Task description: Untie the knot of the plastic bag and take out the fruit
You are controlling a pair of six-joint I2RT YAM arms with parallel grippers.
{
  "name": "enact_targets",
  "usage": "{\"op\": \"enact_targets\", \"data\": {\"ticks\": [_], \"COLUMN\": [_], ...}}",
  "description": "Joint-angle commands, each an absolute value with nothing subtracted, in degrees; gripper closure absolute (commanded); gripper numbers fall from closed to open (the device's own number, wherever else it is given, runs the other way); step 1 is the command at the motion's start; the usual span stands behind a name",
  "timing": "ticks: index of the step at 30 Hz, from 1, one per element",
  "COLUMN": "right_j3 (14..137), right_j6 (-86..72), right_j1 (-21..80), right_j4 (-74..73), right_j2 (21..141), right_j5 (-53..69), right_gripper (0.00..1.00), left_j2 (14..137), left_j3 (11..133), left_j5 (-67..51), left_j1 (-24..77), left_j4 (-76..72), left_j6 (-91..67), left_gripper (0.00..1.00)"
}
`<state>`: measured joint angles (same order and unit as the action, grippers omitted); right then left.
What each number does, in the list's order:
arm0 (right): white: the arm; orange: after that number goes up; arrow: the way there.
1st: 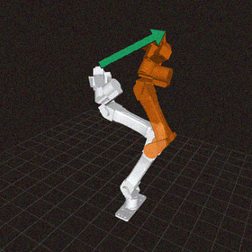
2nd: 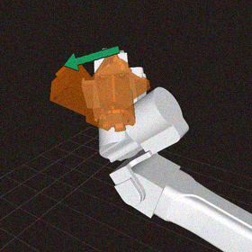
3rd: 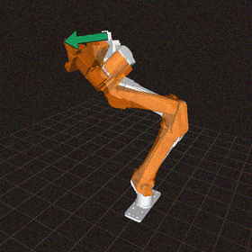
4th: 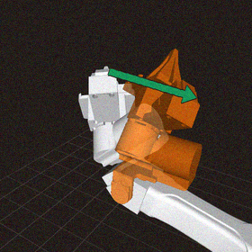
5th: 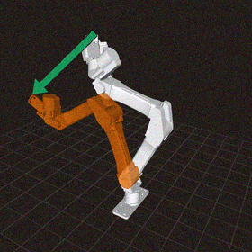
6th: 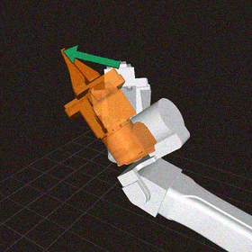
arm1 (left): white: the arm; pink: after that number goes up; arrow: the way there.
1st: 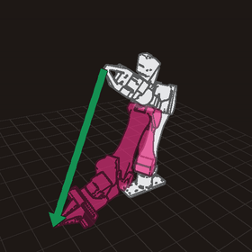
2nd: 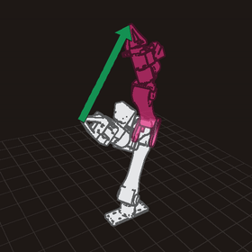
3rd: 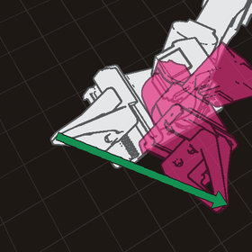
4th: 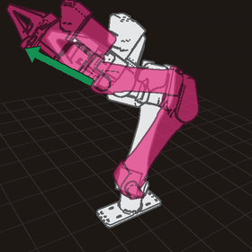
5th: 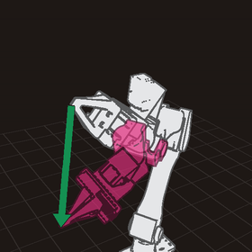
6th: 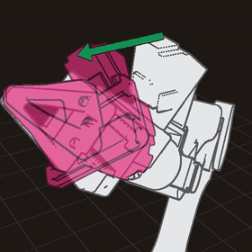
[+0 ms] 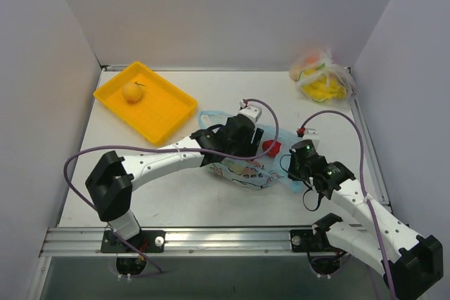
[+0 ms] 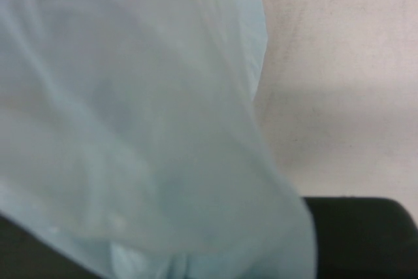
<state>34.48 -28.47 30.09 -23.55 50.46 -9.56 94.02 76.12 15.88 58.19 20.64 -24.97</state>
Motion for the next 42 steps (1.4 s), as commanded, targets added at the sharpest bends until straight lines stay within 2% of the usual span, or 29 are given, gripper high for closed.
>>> {"op": "enact_targets", "data": {"ticks": [1,10,17,25,31,37,42], "right_j3": [33.4,32.69,32.61,32.61,32.87,32.43,31.64], "right_j6": [-29.35,-29.18,-29.62,-29.79,-29.62,-29.62,-30.06], "right_j1": [30.06,30.06,30.06,30.06,30.15,30.06,30.06], "right_j4": [-23.47,-23.03,-22.06,-21.62,-21.71,-21.71,-21.1], "right_j2": [49.48,50.44,51.33,52.12,50.89,50.36,50.01], "right_j5": [-9.58,-10.02,-9.84,-9.49,-9.4,-10.02,-11.07], "right_gripper": [0.94,0.94,0.94,0.94,0.93,0.92,0.92], "left_j2": [96.32,92.9,90.44,92.81,95.19,88.34,81.22], "left_j3": [79.72,67.35,59.52,58.27,59.15,57.22,56.78], "left_j5": [16.61,13.02,12.48,14.06,12.31,13.27,18.54], "left_j1": [58.18,59.41,61.87,61.7,61.79,61.96,62.05], "left_j4": [24.07,26.72,26.81,21.64,17.05,16.52,18.63], "left_j6": [-24.78,-33.38,-39.9,-41.92,-43.85,-48.69,-56.49], "left_gripper": [0.25,0.26,0.32,0.31,0.23,0.08,0.06]}}
